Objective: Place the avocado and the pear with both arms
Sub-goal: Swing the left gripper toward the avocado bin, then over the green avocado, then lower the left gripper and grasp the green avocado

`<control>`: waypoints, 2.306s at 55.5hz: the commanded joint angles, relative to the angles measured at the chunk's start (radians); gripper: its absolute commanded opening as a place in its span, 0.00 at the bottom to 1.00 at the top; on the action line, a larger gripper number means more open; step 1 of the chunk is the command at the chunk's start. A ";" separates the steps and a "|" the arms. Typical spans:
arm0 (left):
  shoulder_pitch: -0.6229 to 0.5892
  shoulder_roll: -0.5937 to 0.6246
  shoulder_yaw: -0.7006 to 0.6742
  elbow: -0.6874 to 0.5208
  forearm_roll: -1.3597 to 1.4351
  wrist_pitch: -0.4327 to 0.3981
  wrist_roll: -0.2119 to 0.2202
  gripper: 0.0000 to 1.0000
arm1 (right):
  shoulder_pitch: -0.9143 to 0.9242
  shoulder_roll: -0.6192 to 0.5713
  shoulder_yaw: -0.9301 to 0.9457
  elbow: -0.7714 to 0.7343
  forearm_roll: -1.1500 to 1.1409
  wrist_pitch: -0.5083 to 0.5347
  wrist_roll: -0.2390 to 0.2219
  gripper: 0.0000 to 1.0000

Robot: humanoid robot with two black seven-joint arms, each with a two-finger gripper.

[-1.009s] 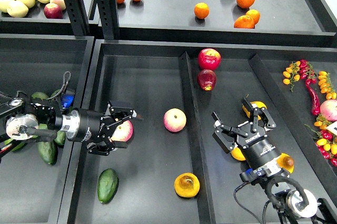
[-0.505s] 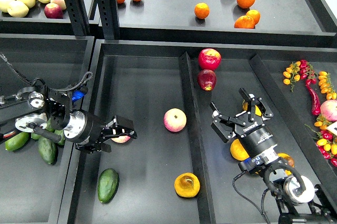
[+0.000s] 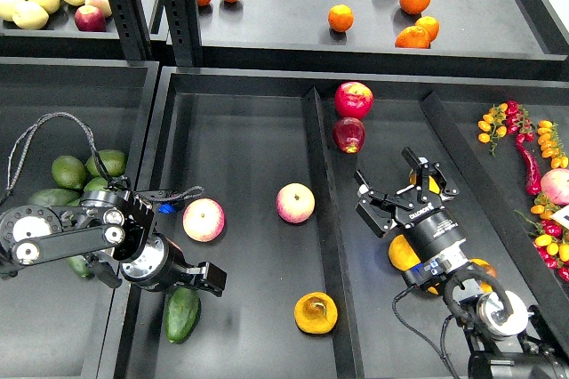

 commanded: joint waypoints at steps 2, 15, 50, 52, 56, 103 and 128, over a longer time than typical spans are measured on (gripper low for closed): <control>0.005 -0.030 0.016 0.028 0.002 0.000 0.000 0.99 | -0.005 0.000 0.002 0.002 0.000 0.002 0.000 1.00; -0.001 -0.056 0.034 0.057 0.020 0.000 0.000 0.99 | -0.008 0.000 0.002 0.003 0.002 0.002 0.000 1.00; 0.014 -0.050 0.034 0.071 0.094 0.000 0.000 0.99 | -0.013 0.000 0.000 -0.001 0.002 0.002 0.000 1.00; 0.019 -0.051 0.034 0.069 0.094 0.000 0.000 0.99 | -0.013 0.000 0.000 -0.001 0.002 0.004 0.000 1.00; 0.029 -0.054 0.034 0.071 0.094 0.000 0.000 0.99 | -0.013 0.000 -0.002 -0.006 0.002 0.004 0.000 1.00; 0.078 -0.114 0.028 0.134 0.097 0.000 0.000 0.83 | -0.014 0.000 -0.002 -0.006 0.003 0.005 0.000 1.00; 0.111 -0.114 0.001 0.155 0.091 0.000 0.000 0.52 | -0.022 0.000 -0.002 -0.004 0.003 0.012 0.000 1.00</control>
